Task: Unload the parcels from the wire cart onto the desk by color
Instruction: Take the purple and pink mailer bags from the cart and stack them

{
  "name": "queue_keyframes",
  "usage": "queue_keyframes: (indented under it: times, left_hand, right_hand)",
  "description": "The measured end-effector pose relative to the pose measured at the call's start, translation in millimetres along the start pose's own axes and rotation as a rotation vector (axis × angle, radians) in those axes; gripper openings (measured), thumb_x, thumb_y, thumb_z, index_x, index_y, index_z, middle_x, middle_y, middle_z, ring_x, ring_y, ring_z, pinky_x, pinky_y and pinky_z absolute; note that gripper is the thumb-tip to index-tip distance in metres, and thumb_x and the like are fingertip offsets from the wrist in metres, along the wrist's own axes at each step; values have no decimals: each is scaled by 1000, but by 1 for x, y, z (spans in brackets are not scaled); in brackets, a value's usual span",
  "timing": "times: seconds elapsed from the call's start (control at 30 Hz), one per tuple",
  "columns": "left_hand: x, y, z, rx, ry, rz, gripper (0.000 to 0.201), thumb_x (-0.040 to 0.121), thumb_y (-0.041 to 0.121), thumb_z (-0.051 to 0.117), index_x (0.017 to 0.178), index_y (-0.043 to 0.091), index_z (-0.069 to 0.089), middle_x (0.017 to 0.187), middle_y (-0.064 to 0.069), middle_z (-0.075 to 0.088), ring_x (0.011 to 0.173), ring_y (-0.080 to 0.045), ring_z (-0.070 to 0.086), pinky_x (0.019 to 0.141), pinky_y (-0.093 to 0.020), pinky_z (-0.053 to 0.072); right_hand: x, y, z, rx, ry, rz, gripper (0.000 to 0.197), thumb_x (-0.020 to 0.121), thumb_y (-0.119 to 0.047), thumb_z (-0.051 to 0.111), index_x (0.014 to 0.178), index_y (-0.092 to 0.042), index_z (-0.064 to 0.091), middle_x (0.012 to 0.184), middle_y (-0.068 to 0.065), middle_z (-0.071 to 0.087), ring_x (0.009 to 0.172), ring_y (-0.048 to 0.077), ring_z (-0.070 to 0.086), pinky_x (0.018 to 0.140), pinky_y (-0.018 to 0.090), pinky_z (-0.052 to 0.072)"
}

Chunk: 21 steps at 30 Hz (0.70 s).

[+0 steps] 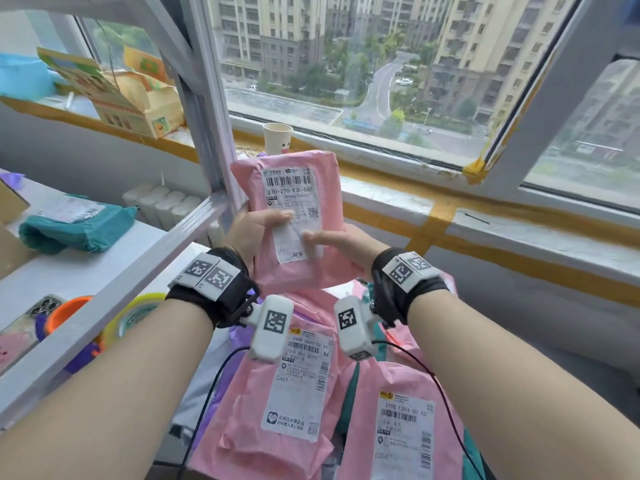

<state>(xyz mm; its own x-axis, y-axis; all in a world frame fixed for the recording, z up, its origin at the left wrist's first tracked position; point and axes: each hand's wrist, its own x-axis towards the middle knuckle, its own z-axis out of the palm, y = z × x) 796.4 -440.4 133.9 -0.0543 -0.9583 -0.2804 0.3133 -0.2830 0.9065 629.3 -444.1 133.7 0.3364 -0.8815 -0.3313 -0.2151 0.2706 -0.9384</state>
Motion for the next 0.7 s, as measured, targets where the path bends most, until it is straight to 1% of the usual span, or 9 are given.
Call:
queue_keyframes:
  times: [0.07, 0.13, 0.2, 0.27, 0.37, 0.43, 0.5, 0.6, 0.7]
  left_hand:
    - [-1, -1, 7, 59, 32, 22, 54, 75, 6, 68, 126, 5, 52, 113, -15, 67, 96, -30, 68, 84, -44, 55]
    - [4, -6, 6, 131, 72, 66, 45, 82, 3, 65, 125, 1, 49, 108, -11, 67, 88, -22, 68, 75, -32, 58]
    - [6, -10, 0, 174, 90, 83, 58, 80, 13, 70, 130, 4, 42, 117, -9, 61, 97, -19, 64, 82, -33, 56]
    - [8, -12, -11, 232, 158, 105, 85, 72, 33, 78, 140, 12, 31, 135, -11, 49, 117, -22, 54, 100, -46, 45]
    - [9, -15, -28, 361, 242, 153, 109, 61, 47, 80, 148, 20, 20, 144, -12, 37, 129, -23, 43, 107, -47, 38]
    - [8, -19, -33, 470, 211, 155, 104, 59, 52, 80, 144, 20, 30, 144, -11, 39, 130, -21, 41, 109, -44, 36]
    - [10, -25, -36, 517, 162, 124, 100, 55, 53, 82, 139, 20, 39, 142, -10, 42, 130, -20, 43, 109, -41, 37]
    - [17, -39, -39, 613, 107, 72, 83, 71, 38, 78, 141, 18, 37, 145, -11, 40, 132, -21, 41, 105, -28, 34]
    - [22, -51, -36, 800, 54, 28, 78, 80, 37, 70, 145, 18, 30, 145, -8, 40, 125, -16, 44, 95, -23, 34]
  right_hand:
    - [-1, 2, -9, -21, 105, -45, 30, 81, -7, 70, 107, -16, 57, 96, 2, 65, 82, 17, 65, 66, 31, 55]
    - [-2, 0, -22, -52, 206, -73, 40, 78, 0, 71, 113, -14, 59, 103, 4, 66, 93, 23, 64, 77, 37, 56]
    - [-3, -3, -36, -149, 249, -104, 41, 78, 6, 67, 114, -12, 61, 102, 5, 66, 94, 22, 62, 83, 34, 54]
    - [-1, -7, -47, -349, 252, -122, 41, 77, 9, 62, 108, -18, 63, 96, 3, 64, 89, 18, 60, 77, 28, 51]
    - [10, -7, -52, -656, 160, -13, 47, 74, 4, 58, 97, -36, 65, 95, 3, 69, 89, 20, 64, 79, 33, 55]
    - [17, -3, -47, -774, 37, 91, 49, 74, 2, 55, 95, -41, 67, 98, 3, 71, 92, 21, 66, 81, 38, 57]
    - [23, 0, -36, -808, -72, 180, 47, 75, -1, 50, 94, -40, 68, 97, 3, 71, 90, 23, 68, 76, 38, 58]
    - [31, 9, -22, -888, -94, 216, 40, 81, -10, 55, 113, -33, 63, 106, 3, 69, 98, 23, 65, 80, 32, 54]
    - [40, 20, -18, -960, -67, 211, 43, 87, -35, 61, 129, -27, 53, 120, 0, 61, 110, 20, 57, 86, 25, 41]
